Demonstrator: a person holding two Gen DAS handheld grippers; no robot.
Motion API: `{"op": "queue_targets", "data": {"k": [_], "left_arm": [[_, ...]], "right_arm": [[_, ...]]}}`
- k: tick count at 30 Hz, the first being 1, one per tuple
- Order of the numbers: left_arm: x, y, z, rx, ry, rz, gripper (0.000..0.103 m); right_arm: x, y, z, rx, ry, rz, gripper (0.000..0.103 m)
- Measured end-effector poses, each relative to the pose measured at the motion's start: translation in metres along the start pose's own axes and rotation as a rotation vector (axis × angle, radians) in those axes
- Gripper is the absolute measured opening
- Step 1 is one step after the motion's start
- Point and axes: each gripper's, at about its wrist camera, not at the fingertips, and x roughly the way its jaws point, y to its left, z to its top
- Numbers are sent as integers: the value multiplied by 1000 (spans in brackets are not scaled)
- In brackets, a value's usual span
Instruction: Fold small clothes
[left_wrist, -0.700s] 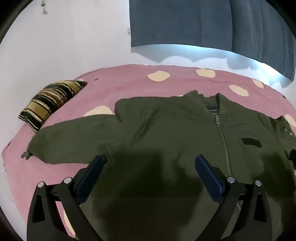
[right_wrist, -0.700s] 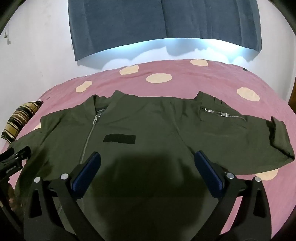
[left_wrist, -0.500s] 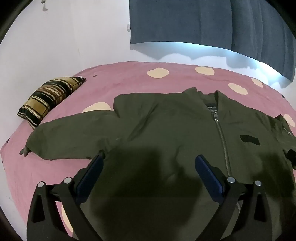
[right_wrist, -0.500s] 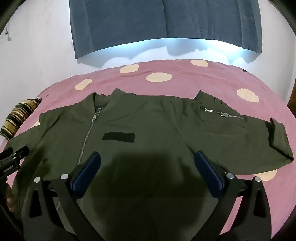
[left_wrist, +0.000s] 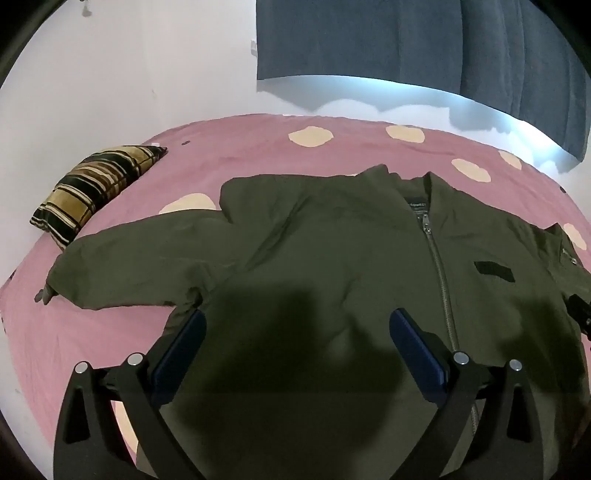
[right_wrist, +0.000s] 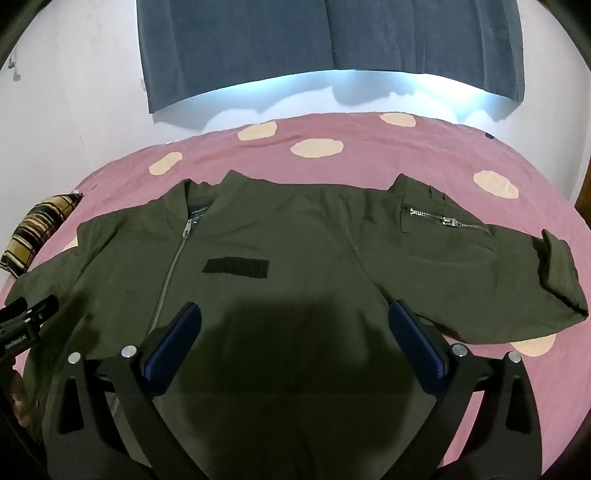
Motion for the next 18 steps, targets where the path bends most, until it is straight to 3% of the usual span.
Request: {"op": "queue_targets", "data": {"k": [18], "left_arm": [[0, -1, -1, -7, 5, 5, 99]], "right_arm": [[4, 1, -4, -3, 20, 2, 101]]}}
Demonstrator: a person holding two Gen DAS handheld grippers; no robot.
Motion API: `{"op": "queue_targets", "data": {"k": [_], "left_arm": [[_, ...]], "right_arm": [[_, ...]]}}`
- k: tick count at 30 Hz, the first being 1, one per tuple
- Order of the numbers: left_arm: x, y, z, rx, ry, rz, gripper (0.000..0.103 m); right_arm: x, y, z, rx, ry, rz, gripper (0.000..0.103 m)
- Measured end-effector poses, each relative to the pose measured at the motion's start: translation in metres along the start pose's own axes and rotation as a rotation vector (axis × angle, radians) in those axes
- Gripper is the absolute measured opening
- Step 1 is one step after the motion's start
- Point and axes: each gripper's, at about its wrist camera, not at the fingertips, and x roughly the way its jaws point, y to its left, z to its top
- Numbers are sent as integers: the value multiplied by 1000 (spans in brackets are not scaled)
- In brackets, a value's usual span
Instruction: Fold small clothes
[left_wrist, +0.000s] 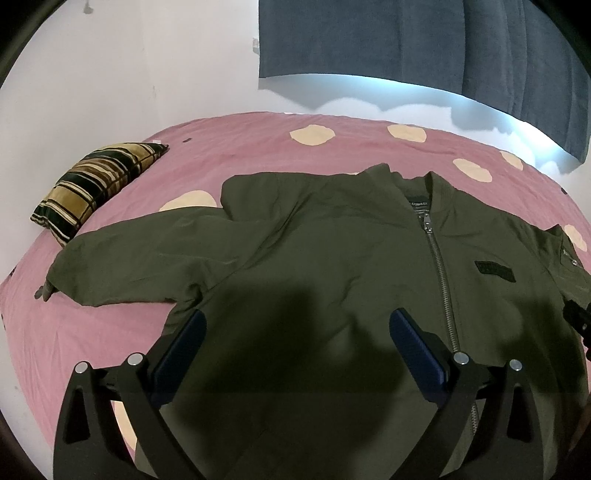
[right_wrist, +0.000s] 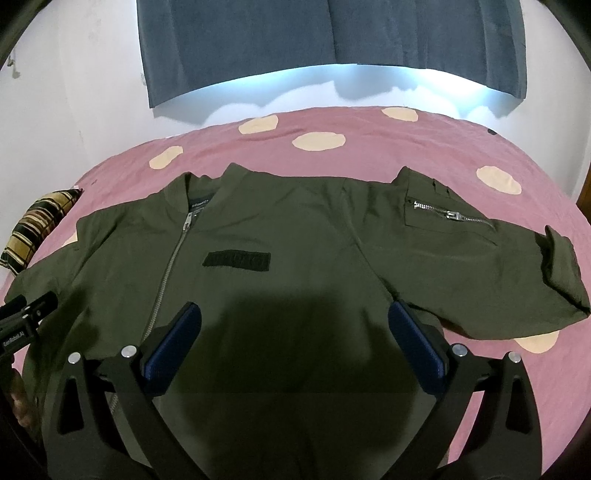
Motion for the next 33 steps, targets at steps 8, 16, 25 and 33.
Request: {"op": "queue_targets", "data": {"k": [8, 16, 25, 33], "left_arm": [[-1, 1, 0, -8, -1, 2, 99], [-2, 5, 1, -24, -1, -3, 99], [0, 8, 2, -28, 1, -1, 99], [4, 12, 1, -36, 19, -2, 99]], "right_arm": [[0, 0, 0, -1, 0, 0, 101], [1, 1, -1, -1, 7, -1, 101], [-1, -9, 2, 26, -8, -11, 101], [-3, -68, 23, 49, -8, -141, 101]]}}
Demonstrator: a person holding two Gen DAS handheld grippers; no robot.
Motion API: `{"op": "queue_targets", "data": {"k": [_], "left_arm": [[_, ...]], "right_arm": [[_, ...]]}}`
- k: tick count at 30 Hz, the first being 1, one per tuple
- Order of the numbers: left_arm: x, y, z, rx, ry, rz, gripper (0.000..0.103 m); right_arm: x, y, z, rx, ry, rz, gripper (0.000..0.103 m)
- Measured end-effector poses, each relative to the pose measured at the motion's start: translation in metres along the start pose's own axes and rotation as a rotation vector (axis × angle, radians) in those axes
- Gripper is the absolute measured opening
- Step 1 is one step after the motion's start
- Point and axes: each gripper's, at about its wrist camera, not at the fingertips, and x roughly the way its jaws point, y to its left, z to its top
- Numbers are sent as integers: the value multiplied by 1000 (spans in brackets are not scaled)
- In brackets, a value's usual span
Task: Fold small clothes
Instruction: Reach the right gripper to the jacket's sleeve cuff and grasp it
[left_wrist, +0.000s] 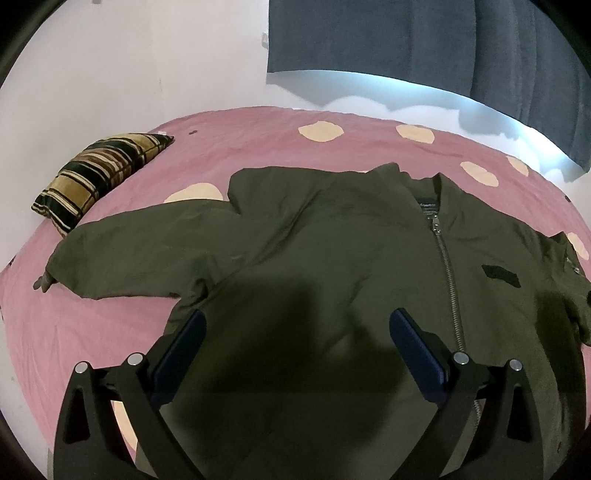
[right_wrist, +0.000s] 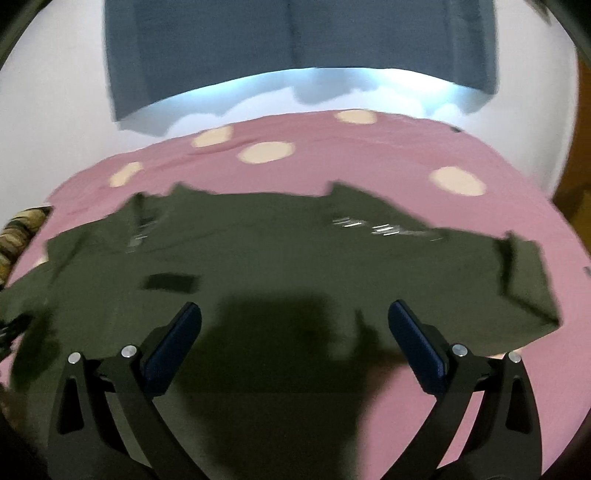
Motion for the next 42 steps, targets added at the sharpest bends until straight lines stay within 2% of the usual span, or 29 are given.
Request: {"op": "queue_targets", "data": {"k": [6, 9, 11, 12, 14, 15, 16, 17, 19, 21, 23, 28, 31, 33, 34, 35, 37, 41, 42], "left_arm": [[1, 1, 0, 1, 3, 0, 99], [4, -1, -1, 9, 9, 5, 99], [6, -4, -2, 15, 17, 8, 99], [8, -5, -3, 16, 24, 9, 99], [10, -7, -4, 17, 33, 10, 99], [11, -7, -4, 17, 37, 10, 99], [11, -8, -5, 18, 39, 12, 99], [12, -8, -4, 17, 41, 14, 99], [13, -9, -5, 13, 44, 14, 99], [13, -11, -4, 10, 45, 10, 99], [11, -12, -4, 10, 41, 5, 99], [9, -15, -3, 16, 34, -5, 99], [9, -16, -3, 17, 31, -7, 99], [8, -16, -2, 14, 27, -9, 99], [8, -17, -2, 13, 24, -9, 99], [7, -17, -1, 12, 19, -11, 99], [4, -15, 1, 7, 4, -11, 99], [3, -14, 5, -2, -6, -4, 99], [3, -14, 6, -6, -4, -1, 99]], "right_arm": [[20, -101, 20, 85, 15, -290, 100], [40, -147, 26, 116, 74, -406, 92], [55, -172, 28, 121, 120, -438, 81], [58, -180, 28, 123, 136, -444, 78], [65, -200, 24, 149, 176, -406, 41], [67, -211, 21, 175, 194, -371, 40], [64, -217, 19, 201, 191, -332, 34], [56, -229, 16, 245, 171, -274, 18], [41, -244, 15, 312, 157, -200, 4], [23, -263, 10, 397, 133, -126, 4], [5, -279, 8, 455, 103, -93, 4], [-39, -327, -5, 568, 33, -135, 4], [-44, -368, -29, 681, 40, -117, 4], [-34, -393, -47, 792, 40, -36, 9], [-33, -406, -61, 873, 26, 10, 23], [-35, -415, -69, 926, 12, 33, 44], [-38, -426, -84, 1002, -35, 77, 62], [-27, -423, -90, 1037, -68, 283, 62], [-24, -421, -87, 1037, -73, 312, 63]]}}
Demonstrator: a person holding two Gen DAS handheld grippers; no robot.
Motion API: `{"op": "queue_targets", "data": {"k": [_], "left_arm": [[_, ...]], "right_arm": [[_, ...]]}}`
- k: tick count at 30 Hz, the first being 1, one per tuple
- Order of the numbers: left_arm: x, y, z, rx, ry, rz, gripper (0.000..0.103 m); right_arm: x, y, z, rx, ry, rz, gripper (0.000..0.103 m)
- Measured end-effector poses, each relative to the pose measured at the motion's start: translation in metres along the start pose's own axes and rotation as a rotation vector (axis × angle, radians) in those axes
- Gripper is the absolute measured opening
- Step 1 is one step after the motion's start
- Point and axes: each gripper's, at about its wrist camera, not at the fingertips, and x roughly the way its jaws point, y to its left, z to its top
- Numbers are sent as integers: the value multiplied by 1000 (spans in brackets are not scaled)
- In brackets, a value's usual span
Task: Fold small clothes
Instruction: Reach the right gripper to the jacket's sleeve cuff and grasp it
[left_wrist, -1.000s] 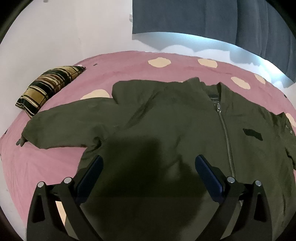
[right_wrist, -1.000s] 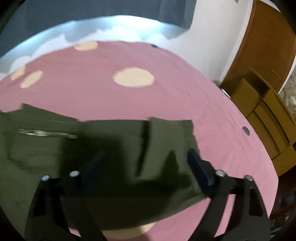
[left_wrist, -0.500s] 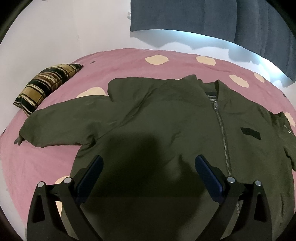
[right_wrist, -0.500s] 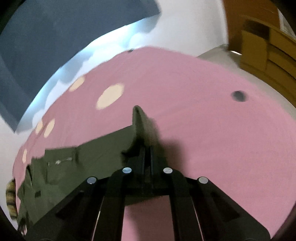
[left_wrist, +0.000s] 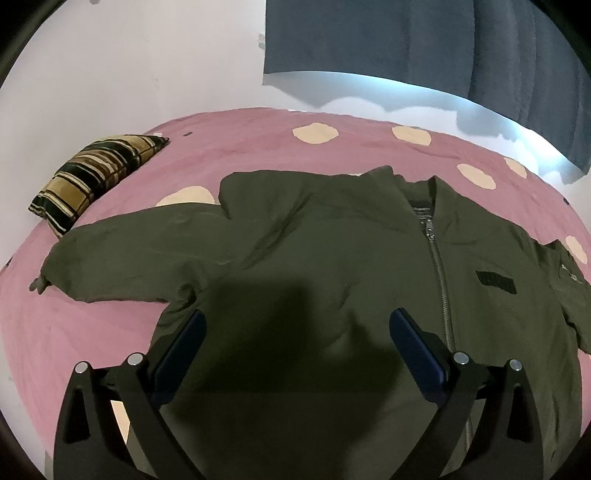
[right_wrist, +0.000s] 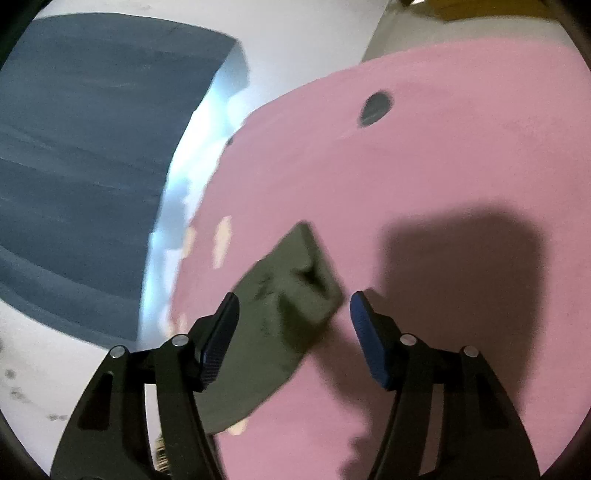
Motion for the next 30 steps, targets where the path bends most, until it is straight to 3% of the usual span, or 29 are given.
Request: {"op": "queue_targets", "data": {"k": [2, 6, 7, 10, 12, 13, 14, 25, 27, 28, 30], "left_arm": [[0, -1, 0, -2, 0, 4, 99], [-1, -2, -1, 4, 1, 11, 99], [-1, -1, -1, 3, 2, 11, 99], [0, 0, -1, 3, 4, 15, 99], [0, 1, -2, 3, 6, 16, 99], [0, 2, -2, 3, 7, 19, 99], [1, 3, -3, 2, 9, 20, 99], [1, 13, -8, -4, 14, 23, 99], [1, 14, -8, -7, 13, 20, 99], [1, 15, -8, -8, 12, 20, 99], [1, 16, -7, -10, 12, 21, 99]], "right_arm": [[10, 9, 1, -27, 11, -4, 72], [24, 18, -1, -96, 44, -111, 73], [26, 20, -2, -116, 41, -131, 66], [26, 27, -5, -194, 23, -263, 32], [28, 25, -4, -201, 23, -272, 21], [24, 22, -3, -198, 17, -276, 11], [21, 20, -1, -191, 7, -268, 9], [-4, -4, -4, -41, -35, -183, 13], [-8, -5, -2, -31, -57, -189, 28], [-9, -6, -2, -17, -64, -180, 42], [-3, -10, 0, 9, -42, -136, 46]]}}
